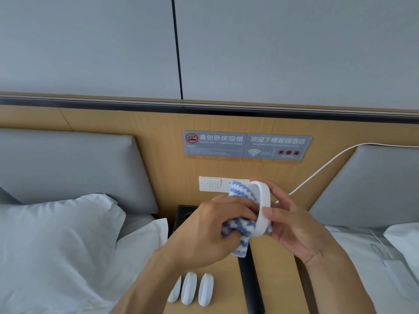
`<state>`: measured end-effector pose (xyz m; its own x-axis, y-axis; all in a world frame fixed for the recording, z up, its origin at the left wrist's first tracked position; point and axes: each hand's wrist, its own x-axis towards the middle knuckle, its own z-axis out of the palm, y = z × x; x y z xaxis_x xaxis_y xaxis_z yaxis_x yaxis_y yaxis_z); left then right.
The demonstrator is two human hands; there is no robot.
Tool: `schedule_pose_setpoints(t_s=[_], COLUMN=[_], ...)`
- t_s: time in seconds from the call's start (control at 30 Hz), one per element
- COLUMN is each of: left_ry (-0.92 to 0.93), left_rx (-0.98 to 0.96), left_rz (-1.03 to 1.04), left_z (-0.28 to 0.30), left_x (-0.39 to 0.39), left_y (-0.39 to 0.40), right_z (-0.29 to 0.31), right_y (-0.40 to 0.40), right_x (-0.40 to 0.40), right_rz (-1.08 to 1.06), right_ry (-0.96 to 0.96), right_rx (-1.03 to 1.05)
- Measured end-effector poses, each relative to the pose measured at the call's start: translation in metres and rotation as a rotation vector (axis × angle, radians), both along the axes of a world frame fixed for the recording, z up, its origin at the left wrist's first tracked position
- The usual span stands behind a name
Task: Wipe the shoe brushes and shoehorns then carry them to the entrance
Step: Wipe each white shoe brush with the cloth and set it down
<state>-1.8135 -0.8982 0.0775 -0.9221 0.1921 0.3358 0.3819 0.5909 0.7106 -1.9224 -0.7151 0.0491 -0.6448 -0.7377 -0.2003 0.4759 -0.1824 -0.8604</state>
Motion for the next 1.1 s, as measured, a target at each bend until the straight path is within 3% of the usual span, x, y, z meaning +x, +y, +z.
schedule_pose_setpoints(t_s=[0.2, 0.33, 0.53, 0.67, 0.97, 1.1], left_ry=[-0.037, 0.062, 0.177, 0.142, -0.262, -0.301], left_rx=[0.086, 0.148, 0.131, 0.07, 0.035, 0.044], left_rz=[0.092, 0.274, 0.4, 0.313, -0.097, -0.14], left_z=[-0.009, -0.015, -0.017, -0.009, 0.02, 0.024], left_x=[0.002, 0.005, 0.007, 0.005, 0.005, 0.005], left_y=[0.001, 0.015, 0.025, 0.012, -0.035, -0.041], right_z=[0.002, 0.0, 0.01, 0.012, 0.009, 0.007], right_y=[-0.008, -0.025, -0.031, -0.028, -0.009, -0.007], right_x=[0.008, 0.021, 0.025, 0.026, 0.018, 0.017], right_rz=[-0.101, -0.238, -0.183, -0.123, 0.056, 0.122], right_ry=[-0.085, -0.143, -0.09, -0.073, -0.012, -0.041], right_rx=[-0.034, -0.019, 0.003, 0.013, 0.225, 0.163])
